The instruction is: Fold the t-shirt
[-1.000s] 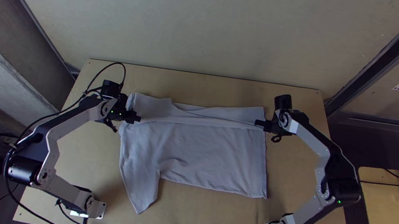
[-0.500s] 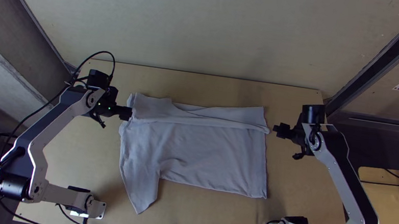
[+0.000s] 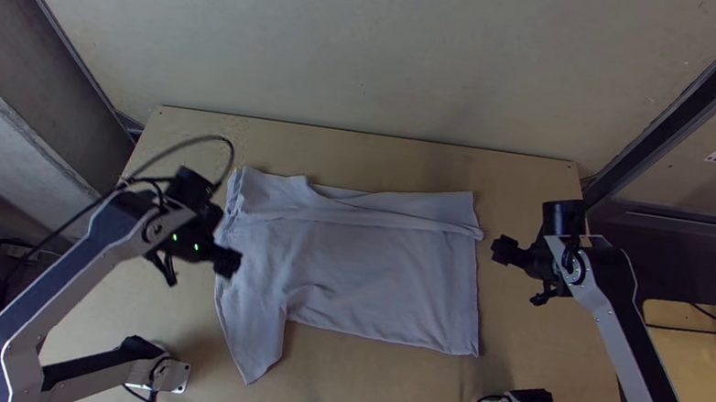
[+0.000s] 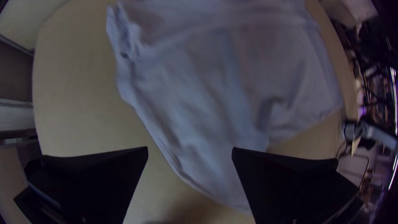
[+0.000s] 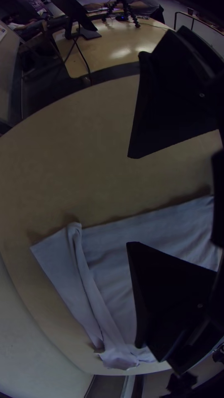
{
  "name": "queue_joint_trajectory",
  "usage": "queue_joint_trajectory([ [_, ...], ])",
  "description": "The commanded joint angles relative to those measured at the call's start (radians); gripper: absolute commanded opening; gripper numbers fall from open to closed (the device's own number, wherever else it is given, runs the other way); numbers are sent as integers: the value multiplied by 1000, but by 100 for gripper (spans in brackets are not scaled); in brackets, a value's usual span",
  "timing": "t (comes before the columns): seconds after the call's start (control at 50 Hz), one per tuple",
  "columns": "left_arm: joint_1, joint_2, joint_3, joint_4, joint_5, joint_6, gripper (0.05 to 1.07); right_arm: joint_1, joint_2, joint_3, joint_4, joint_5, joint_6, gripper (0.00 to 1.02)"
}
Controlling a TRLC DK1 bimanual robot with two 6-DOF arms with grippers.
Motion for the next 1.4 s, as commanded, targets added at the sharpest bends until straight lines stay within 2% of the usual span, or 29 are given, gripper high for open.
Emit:
queue_joint_trajectory([
  [0.0, -72, -27, -83, -65, 5, -79, 102, 15, -10, 16, -21, -18, 71, 95],
  [0.14, -142, -49, -147, -123, 9, -208, 102, 13, -5, 19, -27, -40, 114, 98],
  [0.32, -233, -64, -246, -122, 12, -351, 102, 10, 1, 16, -27, -49, 131, 98],
  [0.66, -417, -9, -402, 58, -4, -413, 102, 13, 9, 8, -20, -55, 137, 98],
  [0.94, -452, 76, -453, 142, -6, -409, 101, 12, 3, -7, -4, -61, 116, 97],
  [1.04, -455, 92, -453, 160, -4, -398, 88, 15, 1, -9, 0, -64, 116, 95],
  [1.1, -461, 96, -457, 163, -4, -395, 75, 15, 0, -7, 2, -64, 116, 95],
  [1.14, -469, 96, -457, 171, -4, -392, 64, 15, -2, -7, 2, -64, 114, 95],
  [1.22, -478, 89, -457, 186, -4, -387, 30, 7, -3, -15, 2, -64, 100, 95],
  [1.26, -486, 86, -454, 194, -4, -386, 18, 1, -3, -26, 2, -64, 94, 95],
  [1.32, -487, 82, -454, 199, -4, -384, 9, -8, 0, -50, 2, -66, 73, 91],
  [1.38, -489, 82, -453, 205, -4, -381, 8, -19, -2, -86, 0, -89, 47, 90],
])
